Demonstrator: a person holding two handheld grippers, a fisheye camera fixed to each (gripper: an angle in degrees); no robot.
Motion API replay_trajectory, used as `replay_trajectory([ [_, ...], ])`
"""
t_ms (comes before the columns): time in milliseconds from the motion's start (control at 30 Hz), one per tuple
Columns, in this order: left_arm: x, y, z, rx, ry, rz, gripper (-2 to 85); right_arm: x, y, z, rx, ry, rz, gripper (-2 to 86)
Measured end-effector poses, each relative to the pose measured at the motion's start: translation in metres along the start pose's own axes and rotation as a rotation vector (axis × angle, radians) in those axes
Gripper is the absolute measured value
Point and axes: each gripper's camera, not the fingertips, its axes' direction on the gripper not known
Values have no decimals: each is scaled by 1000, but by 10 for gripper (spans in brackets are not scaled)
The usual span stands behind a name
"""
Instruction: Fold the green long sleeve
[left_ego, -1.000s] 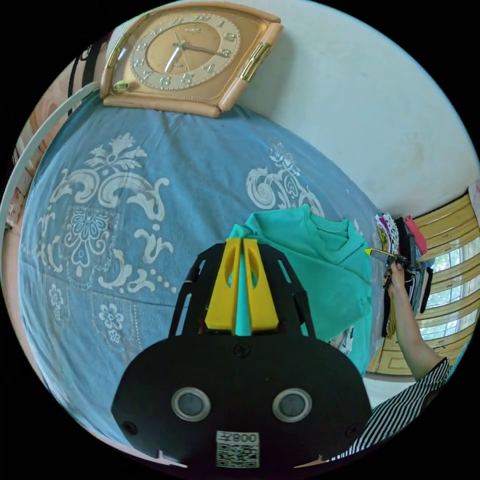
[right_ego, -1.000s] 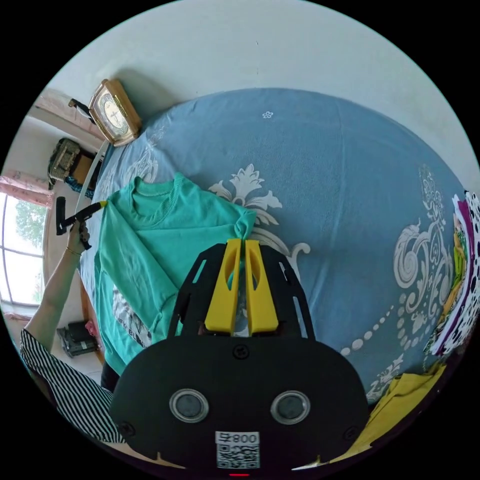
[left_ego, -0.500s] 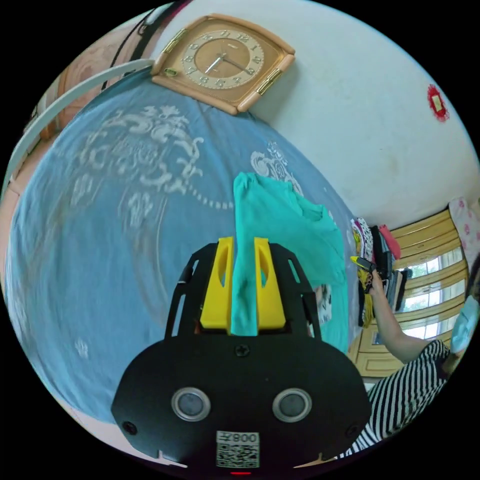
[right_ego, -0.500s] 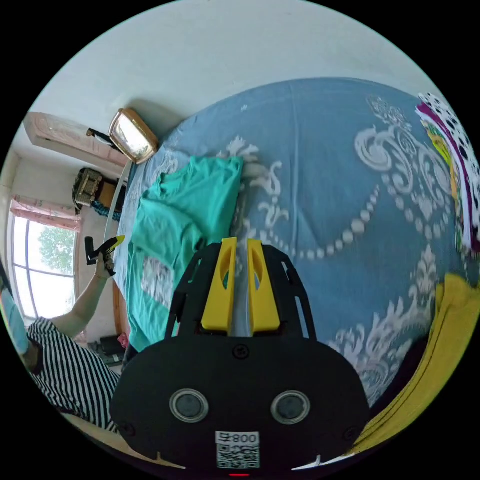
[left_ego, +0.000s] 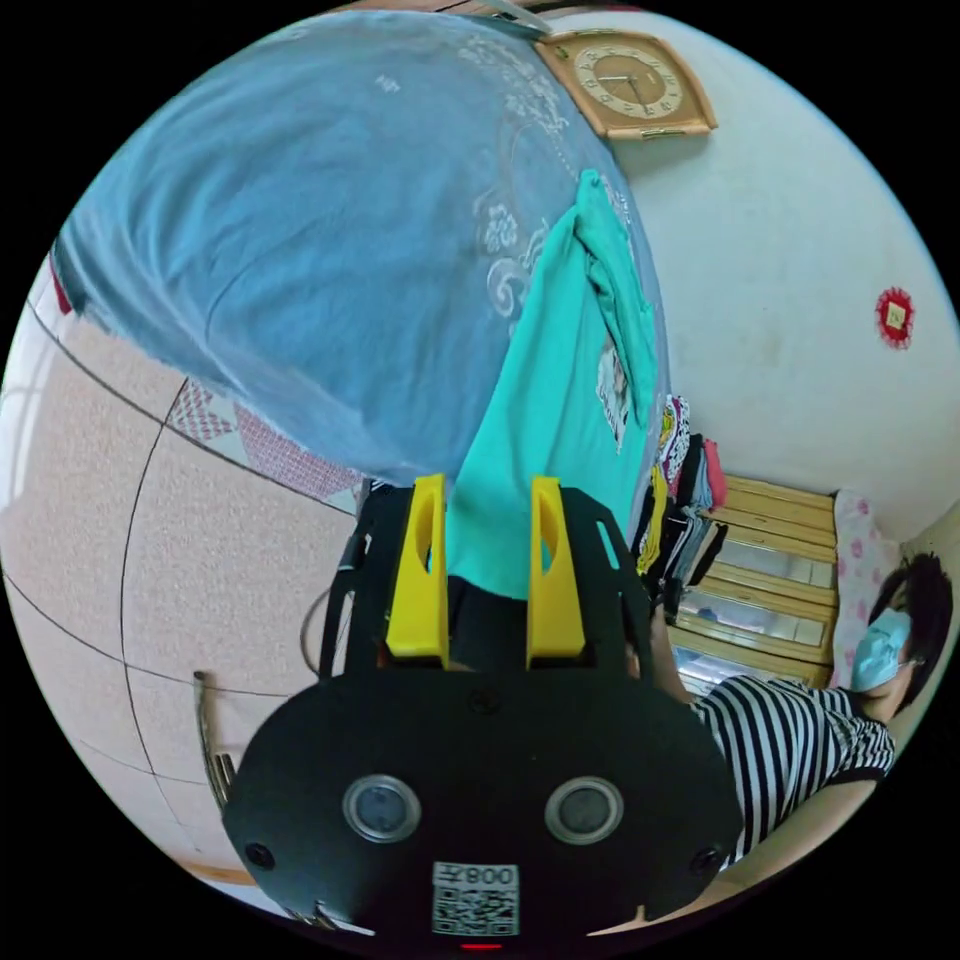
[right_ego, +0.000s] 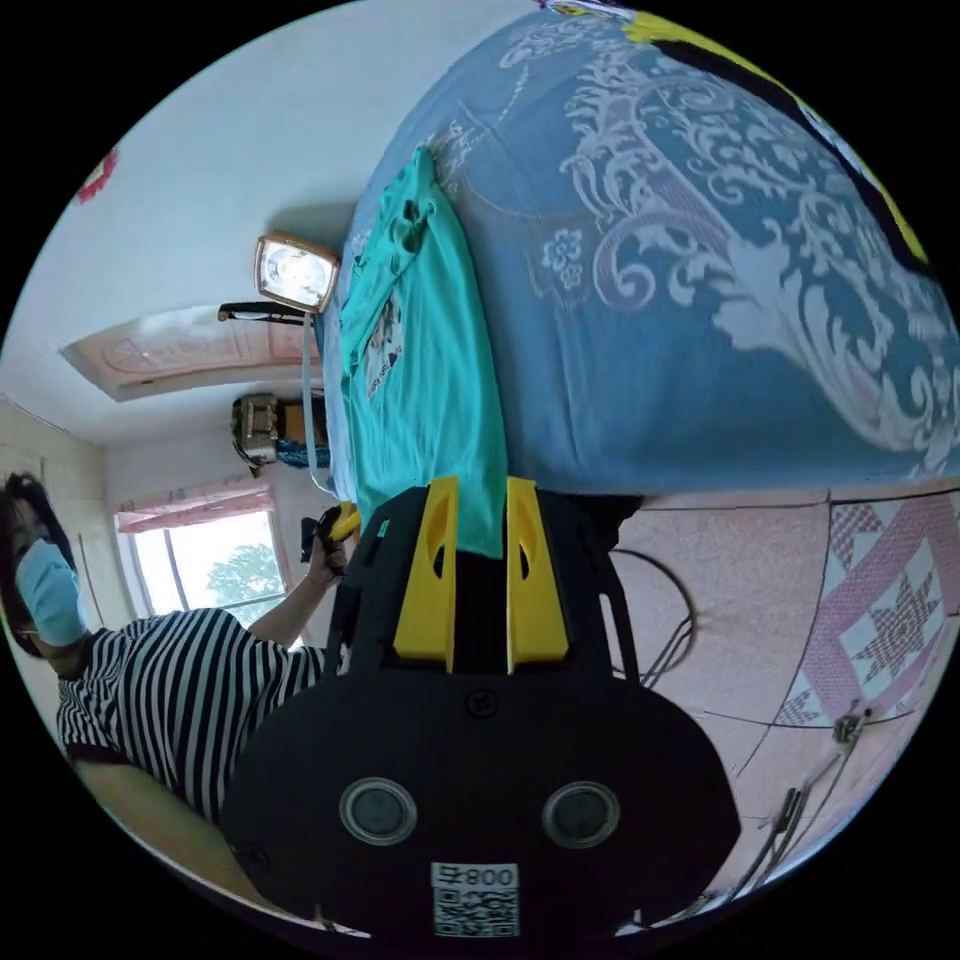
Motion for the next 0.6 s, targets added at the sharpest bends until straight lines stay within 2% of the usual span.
replay_trajectory([
  [167,-11,53,-19,-32,45,-17,124,27,53,0,-25,-81,30,86],
  [500,-45,151,-66,99,243,-130,130,54,113,0,-41,-172,74,84],
  [600,-40,167,-70,75,239,-108,131,56,126,2,-52,-171,80,82],
])
